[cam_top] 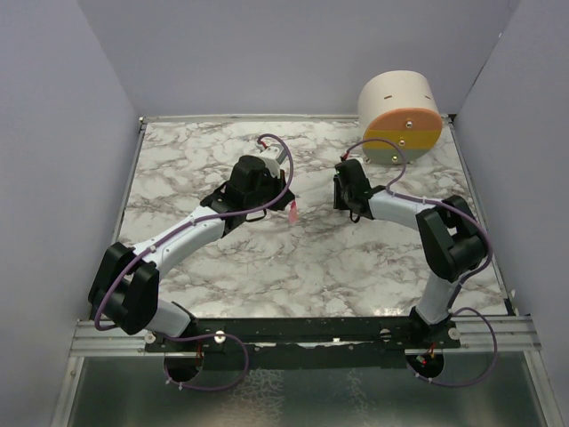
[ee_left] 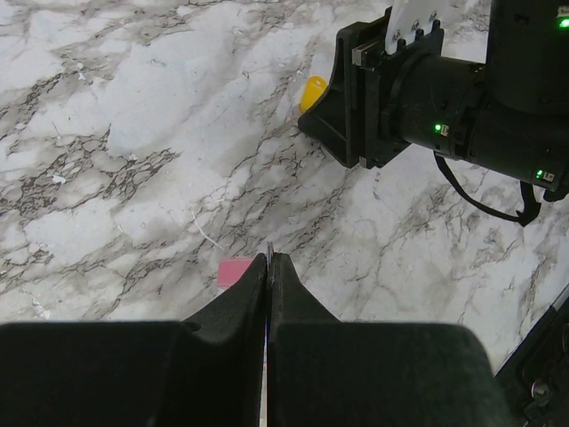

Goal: Put the keys on the keyring

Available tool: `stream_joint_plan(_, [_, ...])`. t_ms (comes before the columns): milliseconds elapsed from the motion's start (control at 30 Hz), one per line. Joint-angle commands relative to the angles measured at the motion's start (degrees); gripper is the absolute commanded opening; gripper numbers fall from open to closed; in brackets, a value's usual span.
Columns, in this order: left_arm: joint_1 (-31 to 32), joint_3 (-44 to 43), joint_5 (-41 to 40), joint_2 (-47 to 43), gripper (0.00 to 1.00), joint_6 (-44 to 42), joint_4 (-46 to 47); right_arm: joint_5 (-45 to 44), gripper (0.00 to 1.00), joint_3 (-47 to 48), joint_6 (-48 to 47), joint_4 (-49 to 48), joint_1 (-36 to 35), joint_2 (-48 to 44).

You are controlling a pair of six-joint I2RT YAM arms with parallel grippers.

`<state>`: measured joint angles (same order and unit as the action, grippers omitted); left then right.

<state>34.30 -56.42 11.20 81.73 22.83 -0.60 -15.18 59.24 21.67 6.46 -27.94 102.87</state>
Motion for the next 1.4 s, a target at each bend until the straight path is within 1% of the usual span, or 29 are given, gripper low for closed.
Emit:
stream_joint_plan(0, [-0.47,0.46,1.41,-0.62,0.0,-0.24,1.63,-1.5,0.28,2.31,-0.6,0.26,-0.53,1.94])
stream_joint_plan(700, [-1.13,0.91,1.96,-0.64,0.0,-0.24,1.91,-3.0,0.23,3.53,-0.41,1.45,-0.49,3.48])
stream_joint_plan(833, [-1.17,0.96,2.0,-0.58,0.0,-0.24,2.08,-3.34,0.19,3.44,-0.34,1.52,-0.53,3.31])
stream_joint_plan(967, [-1.26,1.03,2.22,-0.52,0.0,-0.24,2.15,-3.58,0.13,3.55,-0.32,1.78,-0.55,3.22])
stream_joint_plan(1167, [-1.33,1.11,2.25,-0.5,0.0,-0.24,2.22,-4.83,0.11,3.59,-0.12,2.05,-0.53,3.0])
stream_joint_plan(1367, [-1.35,1.18,2.32,-0.52,0.0,-0.02,2.36,-5.95,0.03,3.04,-0.36,1.83,-0.6,1.62])
